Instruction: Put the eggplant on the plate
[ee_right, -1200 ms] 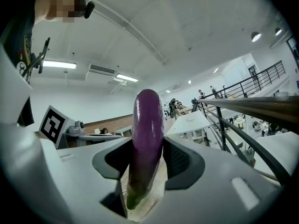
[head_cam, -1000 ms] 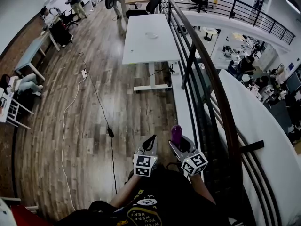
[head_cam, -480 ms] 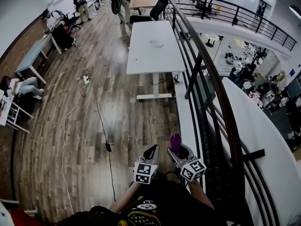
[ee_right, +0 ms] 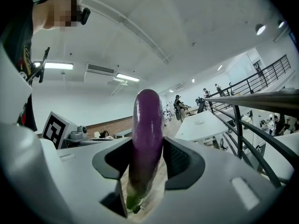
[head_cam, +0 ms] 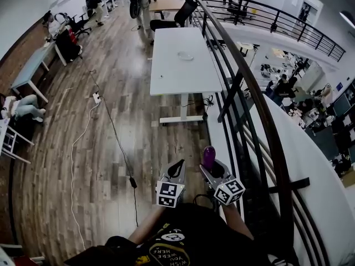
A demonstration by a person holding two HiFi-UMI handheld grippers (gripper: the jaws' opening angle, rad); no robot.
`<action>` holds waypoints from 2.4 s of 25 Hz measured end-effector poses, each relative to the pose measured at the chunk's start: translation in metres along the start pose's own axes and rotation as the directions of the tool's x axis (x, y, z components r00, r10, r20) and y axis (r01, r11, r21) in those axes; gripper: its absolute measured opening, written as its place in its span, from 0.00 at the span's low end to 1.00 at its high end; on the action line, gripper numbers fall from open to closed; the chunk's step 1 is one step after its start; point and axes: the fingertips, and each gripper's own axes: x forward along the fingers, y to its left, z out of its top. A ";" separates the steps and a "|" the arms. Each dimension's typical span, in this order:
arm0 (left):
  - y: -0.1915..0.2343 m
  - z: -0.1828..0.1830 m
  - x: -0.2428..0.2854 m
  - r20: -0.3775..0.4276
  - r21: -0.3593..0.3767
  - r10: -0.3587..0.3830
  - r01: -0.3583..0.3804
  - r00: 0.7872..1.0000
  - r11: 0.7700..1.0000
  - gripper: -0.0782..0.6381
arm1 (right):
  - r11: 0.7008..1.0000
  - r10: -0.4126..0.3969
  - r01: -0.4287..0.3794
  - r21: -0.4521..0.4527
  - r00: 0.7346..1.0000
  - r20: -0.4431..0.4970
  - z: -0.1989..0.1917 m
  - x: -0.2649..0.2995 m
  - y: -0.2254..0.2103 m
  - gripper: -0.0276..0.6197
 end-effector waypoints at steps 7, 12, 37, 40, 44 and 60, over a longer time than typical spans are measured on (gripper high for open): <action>0.031 0.014 0.020 0.017 -0.019 -0.054 0.054 0.998 0.998 0.12 | 1.000 -0.014 0.014 -0.011 1.000 0.015 0.015 0.040 0.004 0.35; 0.040 0.010 0.035 0.005 -0.044 -0.073 0.073 0.997 0.996 0.12 | 0.999 -0.031 0.031 0.006 0.999 -0.016 0.011 0.059 -0.011 0.35; 0.067 0.075 0.261 -0.018 0.017 -0.086 0.086 0.996 0.996 0.12 | 0.997 0.056 -0.055 0.049 0.998 -0.032 0.074 0.179 -0.205 0.35; 0.081 0.076 0.272 -0.041 -0.005 -0.072 0.072 0.997 0.997 0.12 | 0.995 0.063 -0.060 0.076 0.998 -0.031 0.080 0.193 -0.216 0.35; 0.105 0.080 0.295 -0.051 -0.025 -0.054 0.053 0.997 0.998 0.12 | 0.994 0.074 -0.070 0.087 0.997 -0.035 0.086 0.219 -0.230 0.35; 0.226 0.140 0.381 0.020 -0.015 -0.081 0.081 0.997 0.997 0.12 | 1.000 0.011 -0.010 0.029 1.000 -0.023 0.130 0.352 -0.262 0.35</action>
